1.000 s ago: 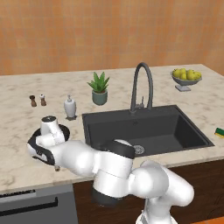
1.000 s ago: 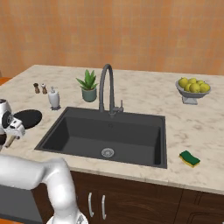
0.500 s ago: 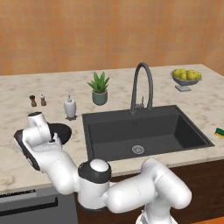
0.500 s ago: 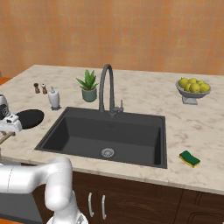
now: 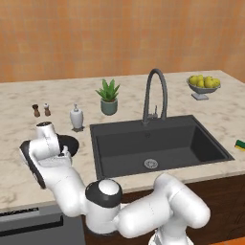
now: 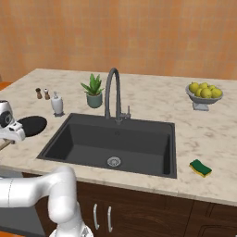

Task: Pick the pan and sponge and place them into the sink. Then turn on the water.

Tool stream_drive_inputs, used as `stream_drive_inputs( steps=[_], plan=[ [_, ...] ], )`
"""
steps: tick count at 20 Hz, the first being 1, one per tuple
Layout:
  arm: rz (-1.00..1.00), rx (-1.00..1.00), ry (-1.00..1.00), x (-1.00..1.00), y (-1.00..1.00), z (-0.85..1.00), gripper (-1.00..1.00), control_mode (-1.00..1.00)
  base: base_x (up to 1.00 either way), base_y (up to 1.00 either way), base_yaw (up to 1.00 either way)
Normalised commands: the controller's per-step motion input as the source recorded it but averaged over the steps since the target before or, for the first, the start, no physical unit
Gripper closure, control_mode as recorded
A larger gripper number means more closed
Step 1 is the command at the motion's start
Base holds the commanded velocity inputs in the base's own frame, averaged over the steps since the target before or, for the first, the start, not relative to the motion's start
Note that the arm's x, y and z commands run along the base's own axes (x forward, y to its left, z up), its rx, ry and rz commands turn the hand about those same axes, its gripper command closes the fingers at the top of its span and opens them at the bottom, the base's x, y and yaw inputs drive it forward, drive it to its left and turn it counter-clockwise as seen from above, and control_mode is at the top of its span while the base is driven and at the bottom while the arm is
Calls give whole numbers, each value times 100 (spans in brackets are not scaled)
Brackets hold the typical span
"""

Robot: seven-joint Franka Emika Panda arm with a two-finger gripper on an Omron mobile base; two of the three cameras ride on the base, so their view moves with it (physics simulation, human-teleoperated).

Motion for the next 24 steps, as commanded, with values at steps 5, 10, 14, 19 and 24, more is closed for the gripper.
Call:
stream_drive_inputs(
  steps=[5, 10, 14, 19, 24],
  plan=[
    [-29, 0, -30, -28, -76, -11, 100, -100, 0, 0, 0],
    [-37, -1, -18, -4, -26, 12, 100, -100, 0, 0, 0],
    [-30, -3, 0, 0, -7, 91, 100, -100, 0, 0, 0],
    [-36, -9, 16, 0, -35, 80, 100, -100, 0, 0, 0],
    [-27, -7, 11, 0, -78, 41, 100, -100, 0, 0, 0]
  ],
)
